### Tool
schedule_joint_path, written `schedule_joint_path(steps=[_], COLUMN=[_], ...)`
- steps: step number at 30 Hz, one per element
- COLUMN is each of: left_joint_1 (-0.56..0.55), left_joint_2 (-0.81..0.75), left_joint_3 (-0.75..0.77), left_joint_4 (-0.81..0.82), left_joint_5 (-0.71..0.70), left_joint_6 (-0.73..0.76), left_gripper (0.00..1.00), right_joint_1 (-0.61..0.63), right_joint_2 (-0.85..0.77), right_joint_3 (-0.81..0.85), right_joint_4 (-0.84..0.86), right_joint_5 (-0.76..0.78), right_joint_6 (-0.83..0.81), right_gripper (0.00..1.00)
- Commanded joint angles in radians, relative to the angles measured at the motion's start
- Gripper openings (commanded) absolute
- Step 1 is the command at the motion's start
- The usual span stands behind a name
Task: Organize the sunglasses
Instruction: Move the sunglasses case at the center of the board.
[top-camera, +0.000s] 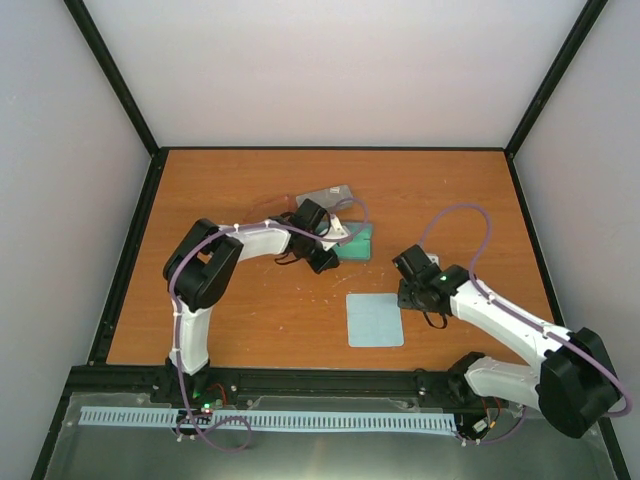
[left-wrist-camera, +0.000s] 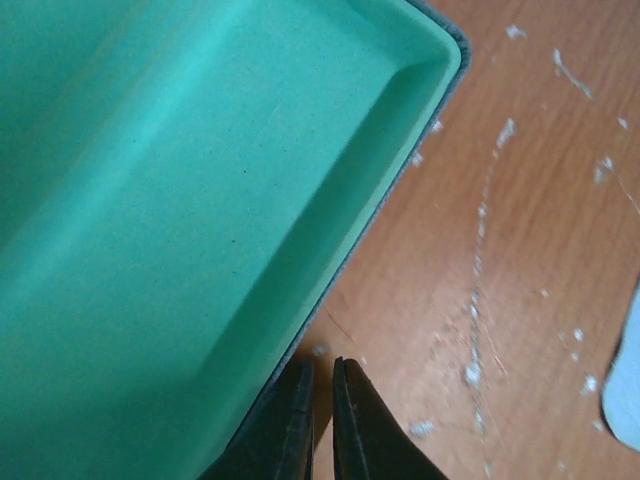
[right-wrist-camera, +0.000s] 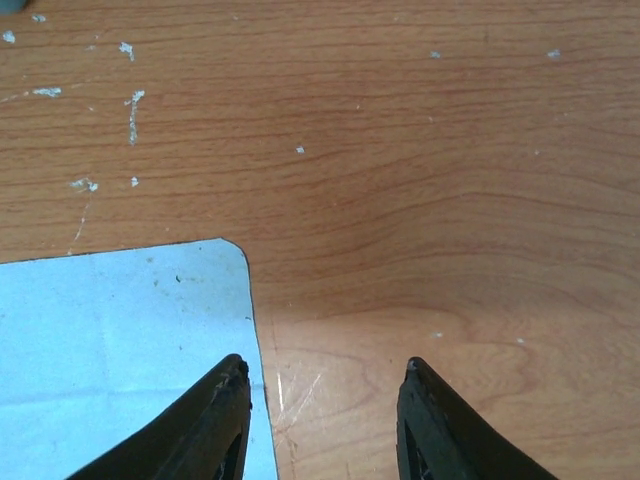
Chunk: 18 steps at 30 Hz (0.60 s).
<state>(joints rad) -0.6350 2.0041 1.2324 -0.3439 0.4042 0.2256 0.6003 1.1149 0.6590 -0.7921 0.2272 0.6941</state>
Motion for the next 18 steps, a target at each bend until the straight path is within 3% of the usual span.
schedule_joint_path(steps=[1, 8, 13, 16, 18], left_joint_1=[-0.006, -0.006, -0.001, 0.000, -0.002], left_joint_2=[0.080, 0.130, 0.122, 0.086, 0.050], left_joint_3=[0.057, 0.159, 0.154, 0.122, 0.094], left_joint_4=[-0.021, -0.062, -0.058, -0.045, -0.038], left_joint_5=[-0.080, -0.148, -0.186, -0.141, -0.107], left_joint_6=[0.002, 0.029, 0.047, 0.037, 0.025], left_gripper=[0.10, 0.10, 0.12, 0.31, 0.38], right_joint_1=[-0.023, -0.061, -0.086, -0.090, -0.090], right_joint_2=[0.053, 0.167, 0.236, 0.278, 0.297], right_joint_3=[0.006, 0.008, 0.019, 0.030, 0.030], right_joint_4=[0.070, 0.134, 0.177, 0.186, 0.194], right_joint_5=[-0.023, -0.051, -0.072, -0.086, -0.093], right_joint_6=[-0.065, -0.121, -0.168, -0.190, -0.200], right_gripper=[0.40, 0.39, 0.45, 0.47, 0.47])
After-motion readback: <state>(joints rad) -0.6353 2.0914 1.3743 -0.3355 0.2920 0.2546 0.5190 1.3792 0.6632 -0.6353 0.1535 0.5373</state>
